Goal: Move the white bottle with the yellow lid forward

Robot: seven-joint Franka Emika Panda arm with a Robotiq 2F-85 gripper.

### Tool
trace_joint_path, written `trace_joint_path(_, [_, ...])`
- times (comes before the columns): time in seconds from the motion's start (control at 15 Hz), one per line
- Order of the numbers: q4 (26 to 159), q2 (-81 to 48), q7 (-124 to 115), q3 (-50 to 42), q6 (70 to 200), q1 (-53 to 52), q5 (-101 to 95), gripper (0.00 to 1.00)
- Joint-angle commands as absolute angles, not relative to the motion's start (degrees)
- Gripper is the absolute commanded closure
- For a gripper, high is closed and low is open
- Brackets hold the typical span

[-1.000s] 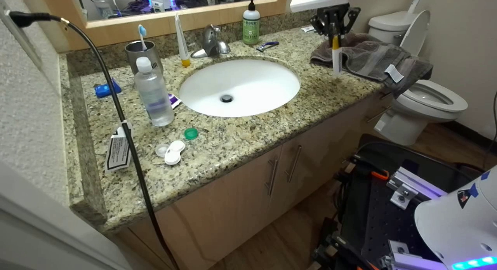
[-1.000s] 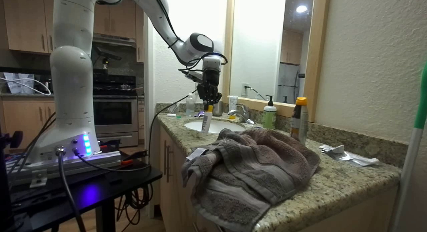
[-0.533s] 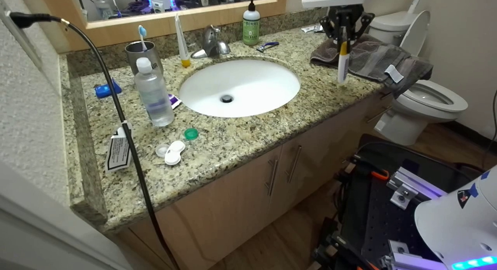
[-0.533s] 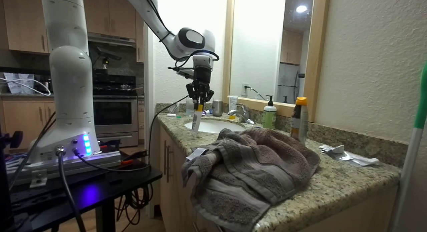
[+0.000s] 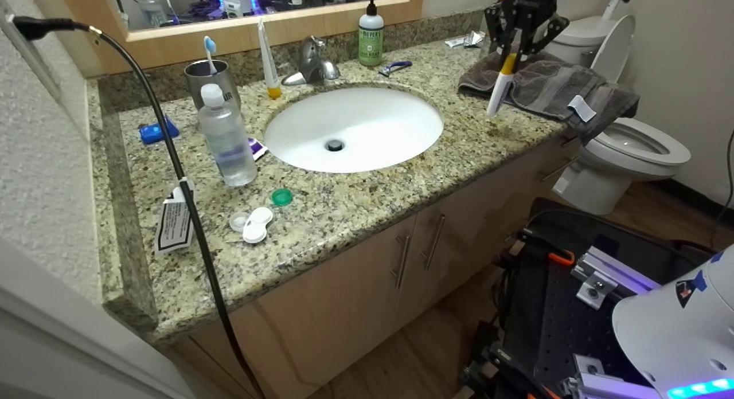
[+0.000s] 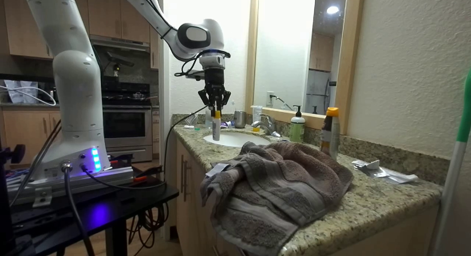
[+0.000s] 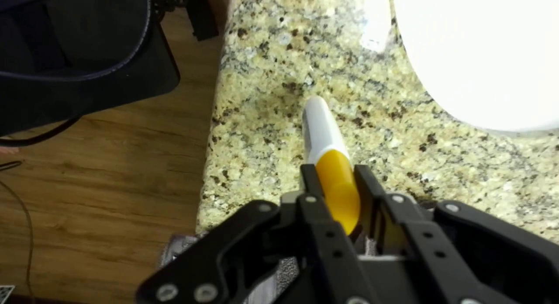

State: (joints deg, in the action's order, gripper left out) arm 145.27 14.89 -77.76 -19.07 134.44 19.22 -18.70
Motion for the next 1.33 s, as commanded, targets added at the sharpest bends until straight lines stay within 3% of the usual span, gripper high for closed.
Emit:
trace_joint_path(0.0, [148.8, 12.94, -79.1, -14.76, 140.53, 20.89, -21.98, 0.94])
trace_joint_path(0.73, [143.03, 4.3, -77.5, -14.84, 138.15, 19.82, -16.95, 0.94])
trace_joint_path(0.8, [142.5, 3.89, -77.81, -14.93, 137.69, 19.75, -16.77, 0.51])
trace_joint_path(0.93, [141.63, 2.94, -78.24, -14.86, 136.53, 19.52, -17.29, 0.45])
trace_joint_path(1.27, [139.45, 0.01, -79.19, -15.16, 133.66, 18.55, -18.62, 0.09])
